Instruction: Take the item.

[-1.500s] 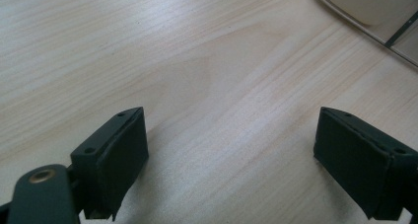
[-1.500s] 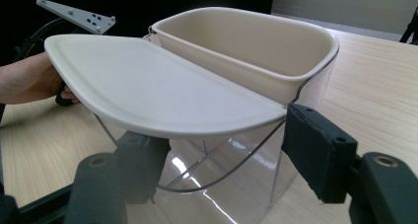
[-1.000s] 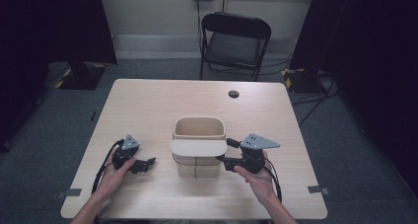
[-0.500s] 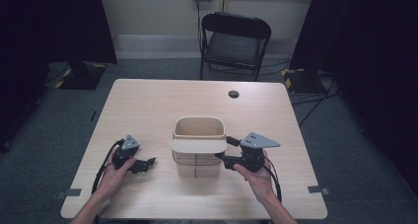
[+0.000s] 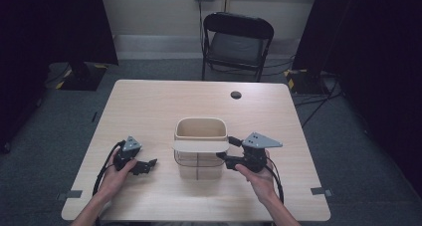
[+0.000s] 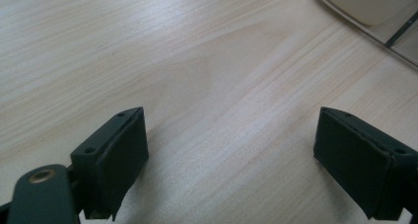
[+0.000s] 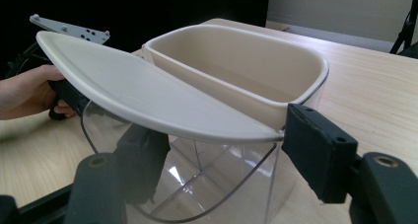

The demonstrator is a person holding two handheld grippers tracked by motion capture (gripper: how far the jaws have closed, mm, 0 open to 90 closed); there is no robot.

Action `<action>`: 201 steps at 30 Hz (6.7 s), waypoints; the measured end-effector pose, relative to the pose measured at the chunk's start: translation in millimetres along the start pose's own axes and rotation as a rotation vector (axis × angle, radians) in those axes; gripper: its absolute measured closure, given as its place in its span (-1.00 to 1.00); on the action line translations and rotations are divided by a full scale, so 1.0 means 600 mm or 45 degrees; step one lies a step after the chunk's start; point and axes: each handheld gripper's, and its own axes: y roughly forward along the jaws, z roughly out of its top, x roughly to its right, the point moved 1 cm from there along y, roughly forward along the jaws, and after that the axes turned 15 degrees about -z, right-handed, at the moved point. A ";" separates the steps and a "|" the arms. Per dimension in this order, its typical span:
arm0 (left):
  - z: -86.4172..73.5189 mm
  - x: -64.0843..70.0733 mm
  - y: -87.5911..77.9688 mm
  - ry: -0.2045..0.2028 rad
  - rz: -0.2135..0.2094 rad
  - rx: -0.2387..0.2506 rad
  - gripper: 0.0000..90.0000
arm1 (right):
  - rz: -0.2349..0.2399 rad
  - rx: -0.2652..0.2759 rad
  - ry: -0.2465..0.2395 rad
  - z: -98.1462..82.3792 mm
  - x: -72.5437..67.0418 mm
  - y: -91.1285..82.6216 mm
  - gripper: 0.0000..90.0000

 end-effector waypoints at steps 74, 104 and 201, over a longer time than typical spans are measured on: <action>0.000 0.000 -0.001 0.001 0.004 -0.004 -0.72 | 0.081 0.007 0.021 0.025 0.003 0.004 -0.06; 0.000 0.000 0.000 -0.003 0.003 0.001 -0.72 | 0.085 0.003 0.025 0.032 0.005 0.008 0.02; 0.000 0.000 -0.001 0.000 0.003 -0.004 -0.72 | 0.092 0.021 0.065 0.045 0.015 0.015 0.19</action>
